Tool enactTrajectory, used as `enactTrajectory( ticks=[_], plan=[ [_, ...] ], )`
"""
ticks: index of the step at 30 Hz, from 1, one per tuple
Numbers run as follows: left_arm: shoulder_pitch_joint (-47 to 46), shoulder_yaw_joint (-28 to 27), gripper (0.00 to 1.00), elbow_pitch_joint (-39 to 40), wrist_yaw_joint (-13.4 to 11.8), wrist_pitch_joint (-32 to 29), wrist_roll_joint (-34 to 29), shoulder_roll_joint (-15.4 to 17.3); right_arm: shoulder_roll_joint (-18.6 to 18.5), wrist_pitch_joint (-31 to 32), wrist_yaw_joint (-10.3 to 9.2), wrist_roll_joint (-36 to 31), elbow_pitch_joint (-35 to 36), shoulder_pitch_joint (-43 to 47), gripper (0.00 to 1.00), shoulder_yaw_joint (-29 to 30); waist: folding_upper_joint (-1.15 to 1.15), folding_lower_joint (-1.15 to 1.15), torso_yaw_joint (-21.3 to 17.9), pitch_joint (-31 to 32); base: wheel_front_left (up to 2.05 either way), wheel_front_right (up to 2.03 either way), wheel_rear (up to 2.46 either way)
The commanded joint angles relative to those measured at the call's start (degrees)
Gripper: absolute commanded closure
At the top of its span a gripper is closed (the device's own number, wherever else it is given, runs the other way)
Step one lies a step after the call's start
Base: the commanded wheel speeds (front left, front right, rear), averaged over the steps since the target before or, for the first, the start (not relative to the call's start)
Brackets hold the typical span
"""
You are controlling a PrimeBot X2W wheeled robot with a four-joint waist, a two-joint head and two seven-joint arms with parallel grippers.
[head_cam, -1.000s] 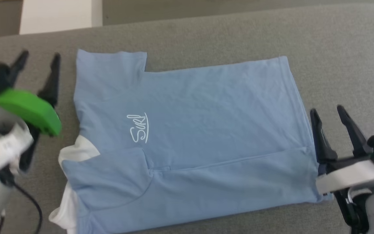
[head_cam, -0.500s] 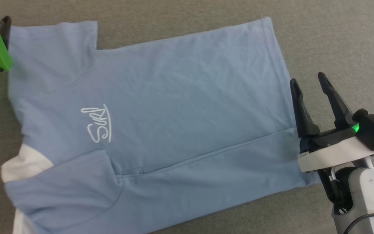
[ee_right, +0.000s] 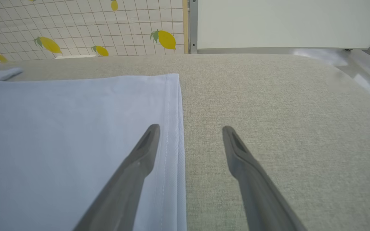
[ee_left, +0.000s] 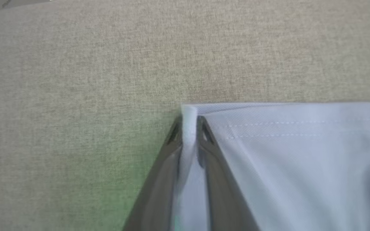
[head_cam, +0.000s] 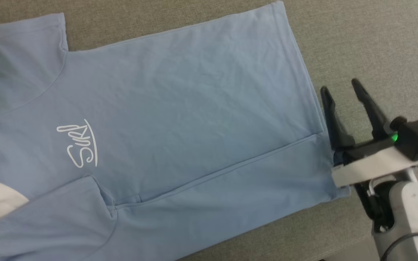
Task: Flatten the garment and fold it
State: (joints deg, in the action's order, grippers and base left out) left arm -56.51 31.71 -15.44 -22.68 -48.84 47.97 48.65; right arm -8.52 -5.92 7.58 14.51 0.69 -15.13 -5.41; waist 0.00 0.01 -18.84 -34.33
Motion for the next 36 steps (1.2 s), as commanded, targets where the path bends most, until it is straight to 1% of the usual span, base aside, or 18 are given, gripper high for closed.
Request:
enactTrajectory(
  ticks=[1,5,9,12,17,21,27,28,29,30,31,33,36],
  plan=[
    [1.7,1.3,1.0,-0.6,-0.5,-1.5,0.3,0.1,-0.5,0.7,-0.09,-0.3,0.6,-3.0,0.0,-0.1,0.0,-0.01,0.3,0.0,0.0,0.0,0.0],
    [1.5,1.4,1.0,0.9,-0.6,-1.7,0.3,0.1,-2.1,5.5,-0.09,-0.5,0.2,-10.1,0.0,-1.1,0.0,-0.01,1.0,-0.3,0.0,0.0,0.0],
    [0.9,1.7,1.0,2.0,-0.5,-2.2,0.2,-0.3,-2.5,14.4,-0.09,1.1,-3.6,-20.6,0.0,-2.0,0.0,-0.01,1.9,-1.1,0.0,0.0,0.0],
    [0.5,1.9,1.0,2.7,-0.5,-2.3,0.2,-0.6,-2.1,23.4,-0.09,2.6,-9.2,-27.8,0.0,-1.8,0.0,-0.01,2.7,-1.8,0.0,0.0,0.0],
    [-0.5,2.2,1.0,2.9,0.3,-1.7,-0.1,-1.1,-0.7,39.0,-0.09,3.8,-18.6,-37.0,0.0,-0.4,0.0,-0.01,4.1,-3.2,0.0,0.0,0.0],
    [-1.4,2.5,1.0,3.2,0.7,-1.2,-0.4,-1.9,-0.2,46.6,-0.09,3.3,-23.2,-41.7,0.0,-0.8,0.0,-0.01,5.2,-4.3,0.0,0.0,0.0],
    [-2.3,2.3,1.0,2.8,1.6,-0.2,-0.1,-2.6,0.1,56.1,-0.09,1.8,-28.0,-45.2,0.0,-1.9,0.0,-0.01,6.4,-5.5,0.0,0.0,0.0],
    [-2.3,2.4,1.0,2.6,1.8,0.0,-0.1,-2.7,0.2,58.2,-0.09,1.5,-28.8,-45.4,0.31,-1.9,0.0,-0.01,6.5,-5.6,0.0,0.0,0.0],
    [-2.2,2.4,1.0,2.5,2.0,0.2,0.0,-2.9,0.2,60.9,-0.09,1.0,-29.6,-45.5,0.6,-1.9,0.0,-0.01,6.7,-5.6,0.0,0.0,0.0],
    [-2.2,2.5,1.0,2.4,2.1,0.3,0.0,-3.0,0.2,62.8,-0.09,0.6,-29.8,-45.6,0.6,-1.9,0.0,-0.01,6.8,-5.6,0.0,0.0,0.0],
    [-2.1,2.6,1.0,2.4,2.3,0.4,0.0,-3.1,0.2,64.6,-0.09,0.1,-29.7,-45.6,1.0,-1.9,0.0,-0.01,6.9,-5.6,0.0,0.0,0.0],
    [-2.0,2.6,1.0,2.5,2.6,1.1,0.1,-3.3,0.3,66.3,-0.09,-0.3,-28.5,-45.2,1.0,-1.9,0.0,-0.01,7.1,-5.5,0.0,0.0,0.0],
    [-1.6,1.6,1.0,2.7,4.2,5.2,0.4,-4.0,-0.1,64.0,-0.09,-0.2,-25.4,-43.8,1.0,-2.7,0.0,-0.01,7.3,-4.9,0.0,0.0,0.0]
  ],
)
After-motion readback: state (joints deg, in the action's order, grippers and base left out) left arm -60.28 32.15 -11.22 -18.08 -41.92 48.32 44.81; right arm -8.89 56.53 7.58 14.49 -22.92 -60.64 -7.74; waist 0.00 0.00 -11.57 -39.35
